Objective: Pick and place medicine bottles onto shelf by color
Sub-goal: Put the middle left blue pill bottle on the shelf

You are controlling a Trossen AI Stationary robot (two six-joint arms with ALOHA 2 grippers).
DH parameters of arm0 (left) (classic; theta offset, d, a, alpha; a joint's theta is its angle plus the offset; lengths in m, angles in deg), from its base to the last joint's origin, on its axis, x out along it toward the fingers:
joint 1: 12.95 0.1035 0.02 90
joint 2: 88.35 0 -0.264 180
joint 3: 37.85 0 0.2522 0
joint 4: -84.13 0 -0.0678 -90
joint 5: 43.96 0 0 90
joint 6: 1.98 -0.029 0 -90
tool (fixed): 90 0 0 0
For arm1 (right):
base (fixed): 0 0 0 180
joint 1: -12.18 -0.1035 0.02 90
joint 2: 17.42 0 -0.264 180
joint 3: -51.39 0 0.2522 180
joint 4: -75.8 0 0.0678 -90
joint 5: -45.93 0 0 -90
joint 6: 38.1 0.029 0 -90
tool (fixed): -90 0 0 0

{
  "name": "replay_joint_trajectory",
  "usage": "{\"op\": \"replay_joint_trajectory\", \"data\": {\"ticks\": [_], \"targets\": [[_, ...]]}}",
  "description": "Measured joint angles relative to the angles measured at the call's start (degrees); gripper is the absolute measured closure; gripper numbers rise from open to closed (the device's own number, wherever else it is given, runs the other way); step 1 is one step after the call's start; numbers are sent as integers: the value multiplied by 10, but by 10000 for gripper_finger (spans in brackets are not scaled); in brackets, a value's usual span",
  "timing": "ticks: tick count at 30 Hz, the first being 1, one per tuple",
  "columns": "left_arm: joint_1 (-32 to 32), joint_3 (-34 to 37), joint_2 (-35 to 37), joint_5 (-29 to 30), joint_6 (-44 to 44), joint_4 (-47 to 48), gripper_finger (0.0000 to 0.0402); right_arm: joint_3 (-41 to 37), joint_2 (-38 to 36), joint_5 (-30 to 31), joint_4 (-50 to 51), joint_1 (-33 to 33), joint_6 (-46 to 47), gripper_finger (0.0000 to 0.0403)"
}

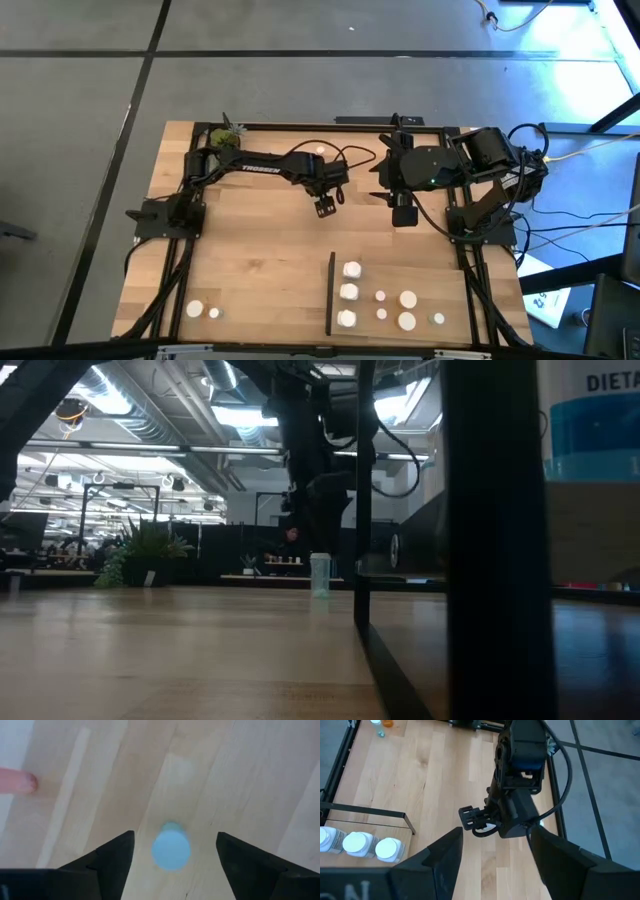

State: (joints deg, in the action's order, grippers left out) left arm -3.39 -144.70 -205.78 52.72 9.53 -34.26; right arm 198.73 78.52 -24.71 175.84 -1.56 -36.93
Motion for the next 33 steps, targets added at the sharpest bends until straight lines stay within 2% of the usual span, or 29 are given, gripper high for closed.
{"op": "replay_joint_trajectory", "data": {"ticks": [6,9,12,16,18,22,33], "targets": [[-9,-36,12,43,0,29,118,0,0,0,-1,0,0,167],[-15,-60,20,58,0,85,117,0,0,0,-4,0,0,167],[-29,-81,27,75,7,98,117,0,0,0,-4,0,0,167],[-49,-84,57,94,32,122,117,0,0,0,-4,0,0,167],[-55,-81,75,102,44,170,117,0,0,0,-6,0,0,167],[-67,-81,115,128,69,192,117,0,0,0,-13,0,0,167],[-109,-78,230,151,137,224,117,0,0,-12,-27,0,0,167]]}}
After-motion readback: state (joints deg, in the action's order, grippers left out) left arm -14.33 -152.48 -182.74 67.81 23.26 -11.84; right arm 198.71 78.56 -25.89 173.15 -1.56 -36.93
